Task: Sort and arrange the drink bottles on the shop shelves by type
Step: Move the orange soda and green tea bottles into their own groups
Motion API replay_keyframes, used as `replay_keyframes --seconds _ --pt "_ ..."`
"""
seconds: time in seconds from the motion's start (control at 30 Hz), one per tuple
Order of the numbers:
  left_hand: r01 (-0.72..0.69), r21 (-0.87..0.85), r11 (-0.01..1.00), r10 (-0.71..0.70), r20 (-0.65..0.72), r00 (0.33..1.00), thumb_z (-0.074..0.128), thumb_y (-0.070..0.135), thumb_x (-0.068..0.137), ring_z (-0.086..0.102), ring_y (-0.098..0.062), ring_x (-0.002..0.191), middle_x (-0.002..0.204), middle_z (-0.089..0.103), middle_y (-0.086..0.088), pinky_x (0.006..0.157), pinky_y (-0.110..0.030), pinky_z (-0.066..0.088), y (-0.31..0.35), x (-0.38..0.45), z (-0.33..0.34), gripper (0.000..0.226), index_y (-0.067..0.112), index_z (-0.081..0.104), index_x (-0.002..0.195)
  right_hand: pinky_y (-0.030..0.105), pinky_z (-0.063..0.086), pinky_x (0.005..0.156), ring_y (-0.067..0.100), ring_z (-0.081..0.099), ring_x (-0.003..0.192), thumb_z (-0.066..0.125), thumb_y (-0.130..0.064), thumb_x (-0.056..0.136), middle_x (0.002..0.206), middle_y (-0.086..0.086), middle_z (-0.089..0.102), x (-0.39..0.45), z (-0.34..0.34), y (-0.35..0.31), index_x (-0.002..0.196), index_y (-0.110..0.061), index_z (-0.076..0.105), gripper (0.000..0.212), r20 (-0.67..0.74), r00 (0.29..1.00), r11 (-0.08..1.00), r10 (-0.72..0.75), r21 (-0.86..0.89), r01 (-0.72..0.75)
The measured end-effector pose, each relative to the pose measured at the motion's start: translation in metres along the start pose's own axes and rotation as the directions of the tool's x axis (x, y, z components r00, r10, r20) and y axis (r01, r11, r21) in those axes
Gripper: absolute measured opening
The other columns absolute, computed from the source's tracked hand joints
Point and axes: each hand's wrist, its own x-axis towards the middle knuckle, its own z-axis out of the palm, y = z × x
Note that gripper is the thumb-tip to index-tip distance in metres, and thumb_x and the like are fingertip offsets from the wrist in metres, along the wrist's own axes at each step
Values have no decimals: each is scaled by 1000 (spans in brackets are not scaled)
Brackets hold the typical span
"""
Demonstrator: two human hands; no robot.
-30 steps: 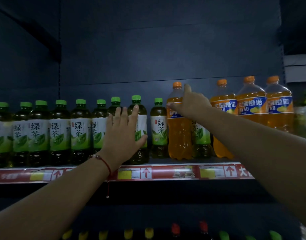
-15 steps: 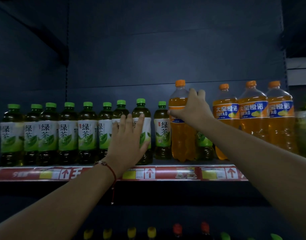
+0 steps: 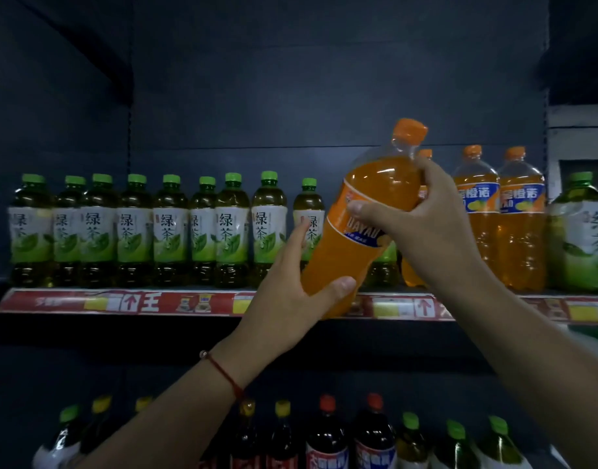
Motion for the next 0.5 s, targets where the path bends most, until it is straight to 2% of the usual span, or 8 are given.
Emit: replay_keyframes --seconds 0.1,0.2,0.3,0.43,0.5 --pt "14 -101 995 -7 76 997 71 70 71 50 0 123 143 41 25 99 -38 50 19 -24 2 98 65 5 144 28 54 80 10 60 105 77 -48 65 116 -18 54 -28 -15 -3 127 -42 37 74 73 987 961 141 229 -155" --pt "84 -238 968 -51 139 989 81 50 73 60 7 108 123 55 32 85 -26 55 22 -57 11 94 62 19 142 20 55 64 7 67 94 75 -53 55 112 -15 60 -60 -21 3 125 -42 44 77 126 972 938 199 263 -227" --pt "195 -337 921 -136 190 972 83 28 77 65 6 98 109 62 31 69 -14 55 8 -95 31 79 54 35 133 15 55 58 -1 69 86 77 -46 55 107 -12 66 -96 -17 15 124 -38 51 74 209 940 898 268 301 -322" --pt "337 -473 814 -256 229 939 87 28 66 71 -9 96 108 70 18 69 -20 57 -22 -149 58 78 40 43 130 20 57 65 4 70 92 77 -34 70 111 -9 66 -149 -6 41 132 -31 48 69 293 885 851 363 283 -443" --pt "430 -537 726 -344 257 903 88 25 71 72 -14 97 109 72 11 70 -26 58 -37 -176 69 74 36 46 130 23 58 71 4 69 95 76 -40 68 114 -10 66 -180 -2 59 140 -29 43 79 330 835 808 441 259 -529"
